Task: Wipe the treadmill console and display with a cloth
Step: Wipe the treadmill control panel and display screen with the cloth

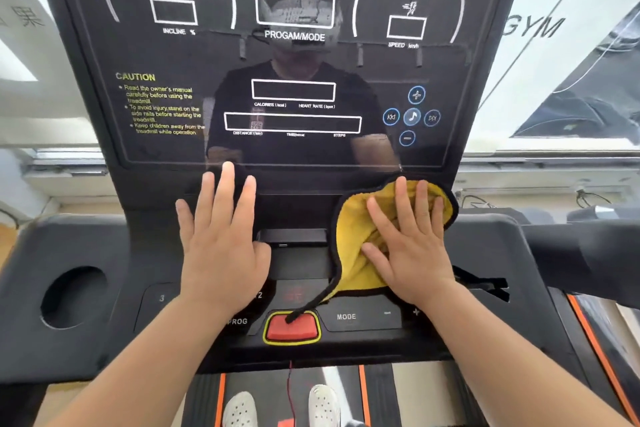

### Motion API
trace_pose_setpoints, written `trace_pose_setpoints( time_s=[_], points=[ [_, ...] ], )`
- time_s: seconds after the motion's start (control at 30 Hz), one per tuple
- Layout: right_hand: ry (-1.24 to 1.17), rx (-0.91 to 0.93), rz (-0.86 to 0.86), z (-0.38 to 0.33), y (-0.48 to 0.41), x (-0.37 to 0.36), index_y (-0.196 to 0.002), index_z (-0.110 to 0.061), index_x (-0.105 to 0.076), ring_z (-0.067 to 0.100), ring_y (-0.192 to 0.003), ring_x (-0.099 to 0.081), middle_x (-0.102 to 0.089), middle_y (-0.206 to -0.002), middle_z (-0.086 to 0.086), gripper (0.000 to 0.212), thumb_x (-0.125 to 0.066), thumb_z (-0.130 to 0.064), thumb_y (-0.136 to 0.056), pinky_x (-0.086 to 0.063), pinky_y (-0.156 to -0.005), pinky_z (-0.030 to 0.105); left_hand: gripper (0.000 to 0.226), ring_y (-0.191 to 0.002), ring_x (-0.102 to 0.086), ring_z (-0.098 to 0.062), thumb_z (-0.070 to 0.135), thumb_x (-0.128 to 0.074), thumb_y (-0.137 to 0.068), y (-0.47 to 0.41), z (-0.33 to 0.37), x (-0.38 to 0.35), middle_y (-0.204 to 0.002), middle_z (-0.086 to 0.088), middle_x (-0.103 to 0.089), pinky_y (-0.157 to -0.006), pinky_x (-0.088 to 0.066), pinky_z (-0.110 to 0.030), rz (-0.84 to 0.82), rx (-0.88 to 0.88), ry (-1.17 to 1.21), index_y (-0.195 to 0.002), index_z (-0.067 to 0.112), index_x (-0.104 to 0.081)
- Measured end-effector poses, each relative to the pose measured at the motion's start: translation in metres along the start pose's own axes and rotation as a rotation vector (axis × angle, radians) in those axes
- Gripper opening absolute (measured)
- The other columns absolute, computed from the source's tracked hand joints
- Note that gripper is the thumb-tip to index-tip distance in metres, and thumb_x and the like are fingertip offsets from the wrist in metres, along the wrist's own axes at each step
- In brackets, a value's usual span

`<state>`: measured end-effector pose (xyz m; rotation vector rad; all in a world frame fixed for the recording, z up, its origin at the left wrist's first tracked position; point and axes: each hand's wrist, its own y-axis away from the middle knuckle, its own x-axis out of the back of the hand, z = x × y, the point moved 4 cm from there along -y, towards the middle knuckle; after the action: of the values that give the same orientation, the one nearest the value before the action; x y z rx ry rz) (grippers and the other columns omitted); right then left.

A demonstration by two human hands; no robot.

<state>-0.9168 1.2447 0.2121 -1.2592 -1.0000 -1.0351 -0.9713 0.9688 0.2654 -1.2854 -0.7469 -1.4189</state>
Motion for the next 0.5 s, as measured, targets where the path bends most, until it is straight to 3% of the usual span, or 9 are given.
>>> trace_pose_setpoints(
  time_s=[0.13, 0.27, 0.5],
  points=[
    [-0.064, -0.012, 0.062, 0.009, -0.011, 0.005, -0.164, -0.025, -0.007, 0.039, -0.156, 0.017, 0.011, -0.172, 0.01, 0.08, -0.028, -0.067, -0.099, 0.005, -0.124, 0.062, 0.085, -0.155, -0.007, -0.037, 0.018, -0.065, -0.08, -0.006, 0.011, -0.002, -0.167, -0.014, -0.013, -0.118, -0.01, -0.068, 0.011, -0.003, -0.034, -0.156, 0.015, -0.028],
    [-0.095, -0.104, 0.166, 0.011, -0.057, 0.034, -0.162, -0.021, -0.017, 0.046, -0.155, 0.01, 0.001, -0.172, 0.017, 0.083, -0.036, -0.068, -0.096, 0.007, -0.121, 0.065, 0.084, -0.154, -0.006, -0.041, 0.02, -0.063, -0.079, -0.009, 0.025, -0.006, -0.165, -0.021, -0.009, -0.118, -0.009, -0.068, 0.039, 0.026, -0.018, -0.156, 0.014, -0.029],
    [-0.038, -0.067, 0.237, -0.014, -0.13, 0.094, -0.164, -0.028, -0.011, 0.045, -0.156, 0.007, 0.003, -0.173, 0.012, 0.084, -0.038, -0.069, -0.096, 0.007, -0.122, 0.062, 0.084, -0.153, -0.009, -0.043, 0.027, -0.057, -0.077, -0.009, 0.033, -0.01, -0.165, -0.023, -0.008, -0.115, -0.015, -0.071, 0.055, 0.06, 0.005, -0.155, 0.014, -0.031]
  ],
)
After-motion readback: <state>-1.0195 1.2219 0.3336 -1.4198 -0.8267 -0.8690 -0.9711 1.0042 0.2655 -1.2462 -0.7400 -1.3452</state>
